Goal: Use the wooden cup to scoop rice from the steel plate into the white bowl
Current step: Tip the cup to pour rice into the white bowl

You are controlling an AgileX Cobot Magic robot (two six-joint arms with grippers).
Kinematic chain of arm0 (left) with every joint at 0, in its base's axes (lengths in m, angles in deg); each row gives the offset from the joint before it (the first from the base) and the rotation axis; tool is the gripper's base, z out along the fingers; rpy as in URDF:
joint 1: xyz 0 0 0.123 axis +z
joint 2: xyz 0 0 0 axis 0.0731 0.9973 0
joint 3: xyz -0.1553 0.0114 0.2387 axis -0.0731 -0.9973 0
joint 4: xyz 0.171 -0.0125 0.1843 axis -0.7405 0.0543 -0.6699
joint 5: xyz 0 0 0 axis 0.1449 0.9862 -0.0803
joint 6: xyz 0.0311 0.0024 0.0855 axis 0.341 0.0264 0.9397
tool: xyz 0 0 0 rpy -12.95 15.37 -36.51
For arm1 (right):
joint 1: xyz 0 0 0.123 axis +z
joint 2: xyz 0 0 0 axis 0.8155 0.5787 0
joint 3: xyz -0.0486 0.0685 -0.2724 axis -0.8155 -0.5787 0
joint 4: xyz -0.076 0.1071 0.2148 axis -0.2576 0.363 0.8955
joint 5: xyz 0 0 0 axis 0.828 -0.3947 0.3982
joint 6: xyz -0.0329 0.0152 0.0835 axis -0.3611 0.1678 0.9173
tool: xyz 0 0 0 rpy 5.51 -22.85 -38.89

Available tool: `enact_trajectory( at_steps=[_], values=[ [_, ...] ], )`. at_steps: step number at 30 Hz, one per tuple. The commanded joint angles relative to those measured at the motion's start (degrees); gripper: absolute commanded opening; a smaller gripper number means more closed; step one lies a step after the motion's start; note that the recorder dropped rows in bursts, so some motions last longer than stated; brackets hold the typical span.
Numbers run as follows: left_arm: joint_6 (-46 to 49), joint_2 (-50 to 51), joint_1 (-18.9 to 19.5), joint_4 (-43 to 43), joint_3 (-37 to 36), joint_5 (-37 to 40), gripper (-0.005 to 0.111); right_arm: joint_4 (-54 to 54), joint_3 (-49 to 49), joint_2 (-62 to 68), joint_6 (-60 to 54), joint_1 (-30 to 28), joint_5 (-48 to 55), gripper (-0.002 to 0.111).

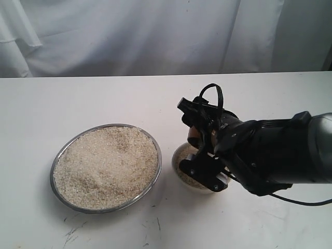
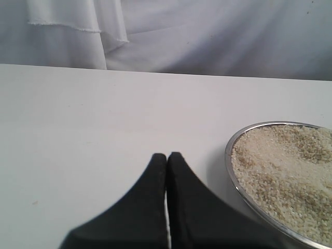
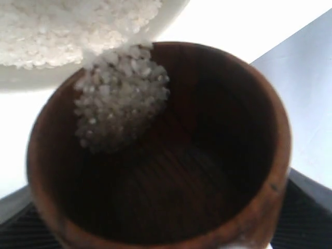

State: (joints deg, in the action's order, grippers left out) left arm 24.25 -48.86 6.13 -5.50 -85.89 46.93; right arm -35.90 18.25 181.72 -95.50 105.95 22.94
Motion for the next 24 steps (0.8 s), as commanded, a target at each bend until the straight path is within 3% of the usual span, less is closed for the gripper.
enact_trajectory(
  at_steps=[1,24],
  values=[
    [0.01,-0.24,-0.16,-0.03,-0.28,-0.37,0.000,-0.59,-0.10,-0.77,-1.86,1.39,3.73,0.000],
    [0.01,-0.24,-0.16,-0.03,-0.28,-0.37,0.000,-0.59,-0.10,-1.13,-11.70,4.61,8.26,0.000]
  ],
)
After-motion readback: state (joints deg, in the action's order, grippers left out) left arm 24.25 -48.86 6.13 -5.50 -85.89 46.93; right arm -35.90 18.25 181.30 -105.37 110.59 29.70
